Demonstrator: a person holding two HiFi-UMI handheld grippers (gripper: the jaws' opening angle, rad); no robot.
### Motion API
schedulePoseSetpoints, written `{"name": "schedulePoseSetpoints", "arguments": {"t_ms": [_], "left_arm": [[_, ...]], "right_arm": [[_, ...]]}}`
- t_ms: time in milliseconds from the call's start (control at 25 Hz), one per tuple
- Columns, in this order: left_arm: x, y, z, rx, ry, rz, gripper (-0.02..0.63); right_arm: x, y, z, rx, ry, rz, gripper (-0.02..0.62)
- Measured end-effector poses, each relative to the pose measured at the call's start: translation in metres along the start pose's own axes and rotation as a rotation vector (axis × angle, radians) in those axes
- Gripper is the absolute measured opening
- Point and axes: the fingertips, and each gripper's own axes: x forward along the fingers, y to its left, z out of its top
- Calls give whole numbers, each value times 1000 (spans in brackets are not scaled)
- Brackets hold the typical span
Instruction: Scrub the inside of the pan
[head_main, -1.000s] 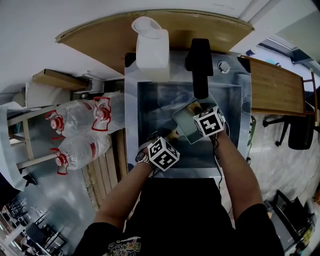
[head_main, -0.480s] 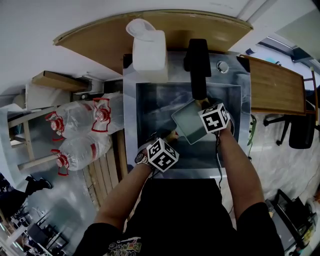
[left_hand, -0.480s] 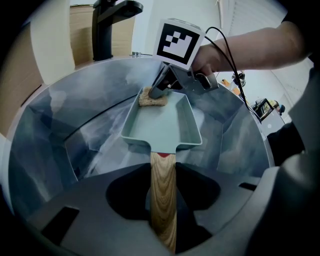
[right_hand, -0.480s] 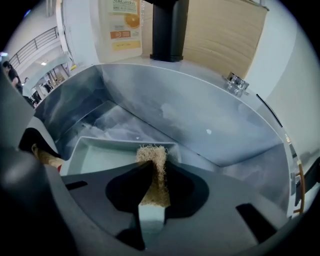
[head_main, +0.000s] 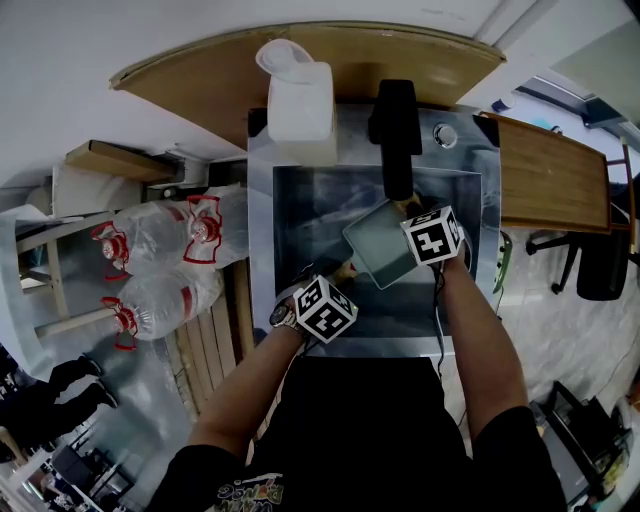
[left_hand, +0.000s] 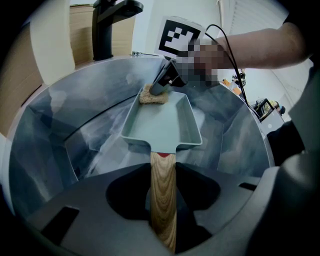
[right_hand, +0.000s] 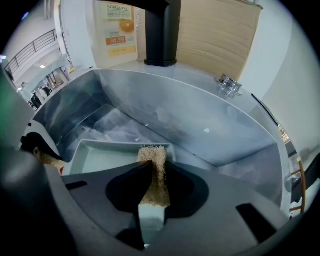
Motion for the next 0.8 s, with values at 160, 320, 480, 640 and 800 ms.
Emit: {"name": "schedulePoseSetpoints", "arguments": {"t_ms": [160, 320, 480, 640, 800], "left_arm": [[-1, 0, 0, 1, 1, 2, 163], [-1, 0, 0, 4, 2, 3, 164], [0, 1, 0, 8, 4, 4, 164], [0, 0, 1, 9, 5, 5, 164], [0, 1, 1, 13, 6, 5, 164]], "right_arm": [[-7, -5, 3, 11, -13, -10, 84], [-14, -9, 6, 23, -26, -21, 84], [-21, -12, 9, 50, -36, -28, 84], [-27, -18, 11, 61, -51, -65, 83], [-39, -39, 16, 87, -80, -122, 81]]}}
